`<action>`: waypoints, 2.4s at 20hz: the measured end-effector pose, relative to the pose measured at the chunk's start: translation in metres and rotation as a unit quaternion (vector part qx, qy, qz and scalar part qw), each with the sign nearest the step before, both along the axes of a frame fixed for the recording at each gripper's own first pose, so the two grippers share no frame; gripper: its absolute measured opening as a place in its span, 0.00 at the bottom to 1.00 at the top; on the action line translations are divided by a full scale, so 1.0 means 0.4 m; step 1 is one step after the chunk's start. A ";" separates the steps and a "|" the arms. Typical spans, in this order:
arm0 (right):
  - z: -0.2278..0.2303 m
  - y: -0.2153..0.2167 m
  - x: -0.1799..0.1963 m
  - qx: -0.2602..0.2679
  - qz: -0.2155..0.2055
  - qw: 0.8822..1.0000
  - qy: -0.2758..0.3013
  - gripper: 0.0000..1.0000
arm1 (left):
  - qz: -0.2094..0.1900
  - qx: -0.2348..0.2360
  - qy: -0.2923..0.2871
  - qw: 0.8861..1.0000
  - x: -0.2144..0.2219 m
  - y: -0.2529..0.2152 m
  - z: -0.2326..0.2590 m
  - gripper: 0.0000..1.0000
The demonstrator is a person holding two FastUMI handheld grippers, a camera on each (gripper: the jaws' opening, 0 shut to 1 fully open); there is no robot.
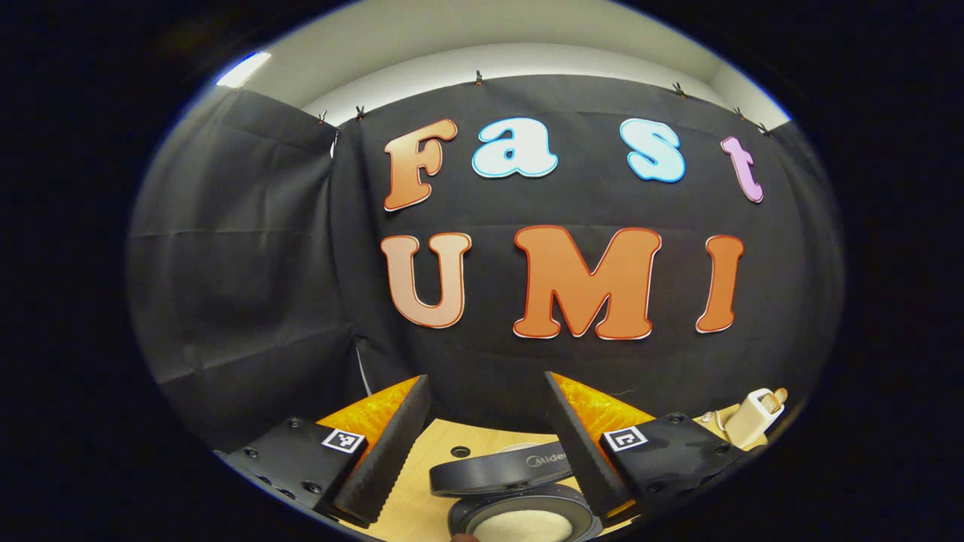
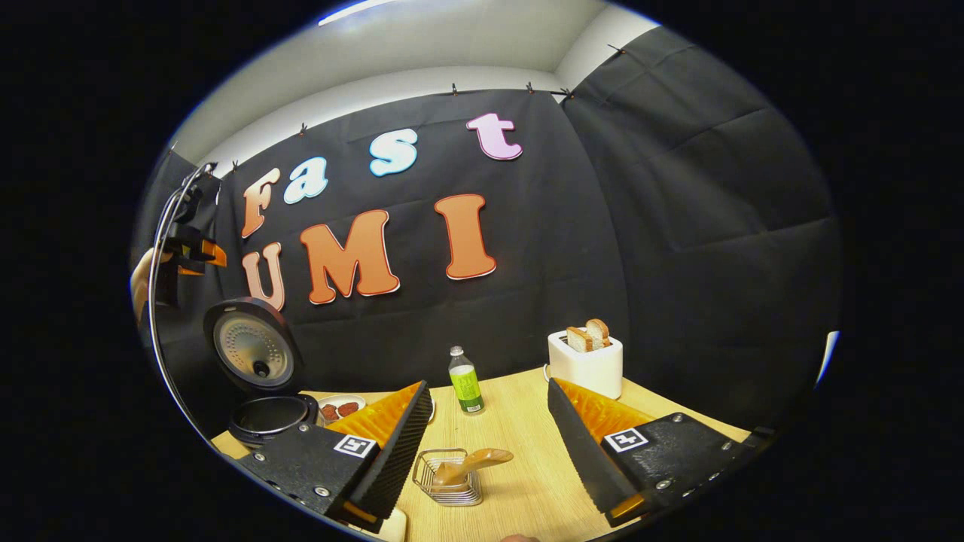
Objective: Close the left gripper, press the button to open the rice cooker; take a wooden spoon from the chopstick holder with the right hand, scoop a spoonful of rice and pour it into the rice cooker, then put the wooden spoon back into the chopstick holder.
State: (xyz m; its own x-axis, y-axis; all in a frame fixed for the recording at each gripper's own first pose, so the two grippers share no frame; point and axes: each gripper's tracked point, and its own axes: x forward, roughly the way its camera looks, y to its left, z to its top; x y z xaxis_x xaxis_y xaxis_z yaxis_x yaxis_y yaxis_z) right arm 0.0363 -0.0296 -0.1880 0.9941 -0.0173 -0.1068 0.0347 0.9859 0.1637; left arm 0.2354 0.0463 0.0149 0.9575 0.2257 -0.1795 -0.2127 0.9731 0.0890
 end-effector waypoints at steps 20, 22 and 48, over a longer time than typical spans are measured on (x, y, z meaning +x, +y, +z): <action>-0.011 0.034 -0.066 -0.007 0.010 1.000 0.005 0.94 | -0.110 -0.070 0.087 0.988 -0.202 -0.193 -0.366 0.98; -0.012 0.017 -0.080 -0.026 0.002 1.000 0.001 0.94 | -0.115 -0.056 0.077 0.989 -0.242 -0.209 -0.411 0.99; -0.067 -0.027 -0.189 -0.055 -0.016 0.998 0.031 0.94 | -0.109 -0.009 0.040 0.993 -0.368 -0.246 -0.673 0.99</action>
State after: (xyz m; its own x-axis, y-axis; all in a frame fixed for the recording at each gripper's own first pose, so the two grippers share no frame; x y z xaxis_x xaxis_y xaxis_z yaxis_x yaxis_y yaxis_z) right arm -0.0395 -0.0403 -0.2148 0.9844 -0.0631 -0.1643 0.0725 0.9960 0.0521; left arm 0.0882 -0.0520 -0.2542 0.9658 0.0113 -0.2590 0.0098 0.9967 0.0800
